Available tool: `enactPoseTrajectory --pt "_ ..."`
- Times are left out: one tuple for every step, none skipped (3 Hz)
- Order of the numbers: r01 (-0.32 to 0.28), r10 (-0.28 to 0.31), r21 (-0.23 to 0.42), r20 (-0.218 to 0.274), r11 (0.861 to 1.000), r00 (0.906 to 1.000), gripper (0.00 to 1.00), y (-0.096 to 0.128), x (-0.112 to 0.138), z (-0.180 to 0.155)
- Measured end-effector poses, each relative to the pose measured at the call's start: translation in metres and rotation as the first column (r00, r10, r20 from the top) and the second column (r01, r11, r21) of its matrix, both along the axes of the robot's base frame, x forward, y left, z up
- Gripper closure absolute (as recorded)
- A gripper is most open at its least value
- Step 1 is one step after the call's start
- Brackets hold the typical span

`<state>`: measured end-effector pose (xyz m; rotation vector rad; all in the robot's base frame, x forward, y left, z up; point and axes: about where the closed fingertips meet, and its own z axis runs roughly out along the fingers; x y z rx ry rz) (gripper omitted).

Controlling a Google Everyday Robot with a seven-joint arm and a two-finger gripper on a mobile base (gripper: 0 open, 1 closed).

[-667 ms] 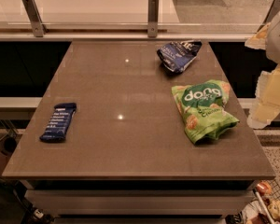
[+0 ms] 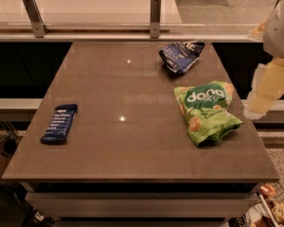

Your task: Move blue chip bag near rxbar blueberry

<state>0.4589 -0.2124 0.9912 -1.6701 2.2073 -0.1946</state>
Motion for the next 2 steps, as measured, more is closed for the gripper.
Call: enactPoseTrajectory --pt "0.071 -0.071 -0.001 0.079 0.997 0.9943 0.0 0.009 0.055 0.002" --pt "0.126 -0.133 0.059 0.129 0.99 0.9827 0.0 0.018 0.099 -0.004"
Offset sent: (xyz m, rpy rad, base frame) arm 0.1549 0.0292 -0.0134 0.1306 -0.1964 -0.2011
